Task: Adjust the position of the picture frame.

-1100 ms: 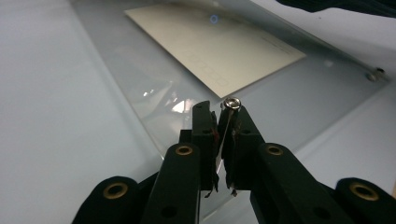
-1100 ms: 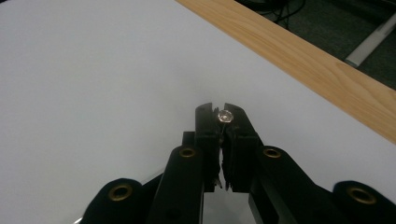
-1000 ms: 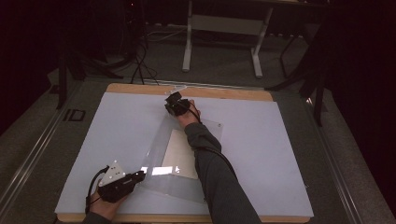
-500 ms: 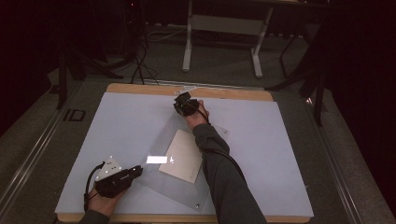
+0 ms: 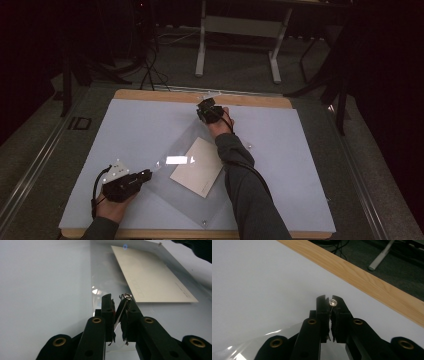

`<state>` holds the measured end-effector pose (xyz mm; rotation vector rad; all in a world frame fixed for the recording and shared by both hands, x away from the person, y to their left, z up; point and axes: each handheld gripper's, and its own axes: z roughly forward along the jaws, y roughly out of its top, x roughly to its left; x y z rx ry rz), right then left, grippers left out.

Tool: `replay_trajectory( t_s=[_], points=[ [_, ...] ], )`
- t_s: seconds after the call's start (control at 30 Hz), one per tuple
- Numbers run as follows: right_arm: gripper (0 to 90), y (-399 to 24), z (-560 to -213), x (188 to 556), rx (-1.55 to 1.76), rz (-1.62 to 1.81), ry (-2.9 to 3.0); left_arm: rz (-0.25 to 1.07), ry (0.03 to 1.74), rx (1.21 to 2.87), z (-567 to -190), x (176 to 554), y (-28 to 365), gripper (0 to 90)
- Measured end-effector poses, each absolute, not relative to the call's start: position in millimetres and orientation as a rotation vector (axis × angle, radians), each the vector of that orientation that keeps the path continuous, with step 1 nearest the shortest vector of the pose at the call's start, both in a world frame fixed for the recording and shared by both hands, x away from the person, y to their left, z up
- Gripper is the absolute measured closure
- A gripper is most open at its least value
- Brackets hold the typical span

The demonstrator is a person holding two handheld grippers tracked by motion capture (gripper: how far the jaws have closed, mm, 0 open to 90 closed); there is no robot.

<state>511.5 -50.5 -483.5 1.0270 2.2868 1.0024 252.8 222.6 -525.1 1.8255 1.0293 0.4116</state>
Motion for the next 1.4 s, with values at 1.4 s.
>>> replay_trajectory(
  t_s=[1.4],
  points=[
    [85.6,-172.6,-481.2,463.3,1.214,0.977,2.107,0.521,1.111,1.848,-514.6,336.2,191.6,83.3]
  ],
)
